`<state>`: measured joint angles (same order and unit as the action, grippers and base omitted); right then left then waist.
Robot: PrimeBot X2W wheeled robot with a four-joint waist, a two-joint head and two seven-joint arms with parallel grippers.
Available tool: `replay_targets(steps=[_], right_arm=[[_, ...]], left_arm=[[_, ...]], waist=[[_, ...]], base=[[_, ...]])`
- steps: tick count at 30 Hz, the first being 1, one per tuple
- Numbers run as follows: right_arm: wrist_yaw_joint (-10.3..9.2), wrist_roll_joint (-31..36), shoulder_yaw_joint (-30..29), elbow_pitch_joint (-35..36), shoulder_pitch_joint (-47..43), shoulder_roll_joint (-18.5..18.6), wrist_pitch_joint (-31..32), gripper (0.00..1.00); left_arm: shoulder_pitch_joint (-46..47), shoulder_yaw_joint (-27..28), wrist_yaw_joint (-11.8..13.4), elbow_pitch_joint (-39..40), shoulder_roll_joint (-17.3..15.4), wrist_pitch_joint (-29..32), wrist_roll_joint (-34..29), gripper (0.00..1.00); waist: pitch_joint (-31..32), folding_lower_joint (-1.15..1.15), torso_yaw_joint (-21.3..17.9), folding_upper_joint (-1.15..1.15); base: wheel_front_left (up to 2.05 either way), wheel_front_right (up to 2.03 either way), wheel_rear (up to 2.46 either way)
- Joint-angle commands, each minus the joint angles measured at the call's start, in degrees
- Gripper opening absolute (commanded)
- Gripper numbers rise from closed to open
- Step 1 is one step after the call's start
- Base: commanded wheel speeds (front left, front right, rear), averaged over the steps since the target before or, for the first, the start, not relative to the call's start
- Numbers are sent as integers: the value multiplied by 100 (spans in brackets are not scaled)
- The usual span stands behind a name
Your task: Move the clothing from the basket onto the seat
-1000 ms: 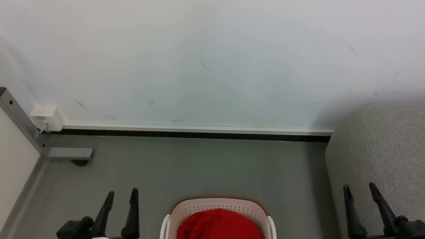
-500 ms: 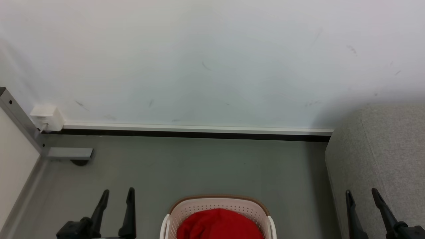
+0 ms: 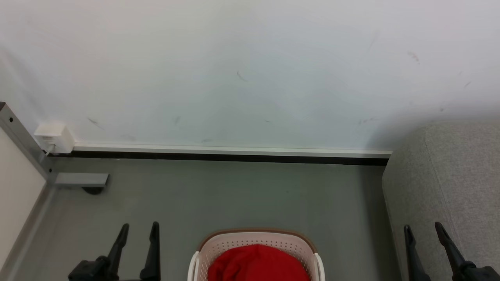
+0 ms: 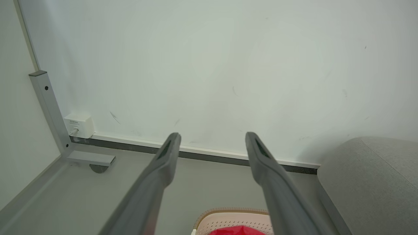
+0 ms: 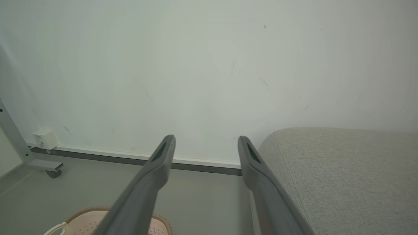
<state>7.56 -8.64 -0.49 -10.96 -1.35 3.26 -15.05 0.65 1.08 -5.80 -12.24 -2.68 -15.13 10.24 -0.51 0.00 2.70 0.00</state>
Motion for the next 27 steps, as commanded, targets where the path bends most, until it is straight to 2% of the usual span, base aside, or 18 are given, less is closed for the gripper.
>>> replay_targets(steps=[1,27], right_arm=[[-14,-27,0,-13,-64,-14,-19,100],[-14,-90,11,-52,-34,-29,-19,100]], left_arm=[[-59,15,-9,-9,-37,-4,22,100],[-40,3,-14,-51,-37,-3,60,100]], waist=[[1,0,-4,0],[-42,0,-34,0]], base=[[0,0,0],[0,0,0]])
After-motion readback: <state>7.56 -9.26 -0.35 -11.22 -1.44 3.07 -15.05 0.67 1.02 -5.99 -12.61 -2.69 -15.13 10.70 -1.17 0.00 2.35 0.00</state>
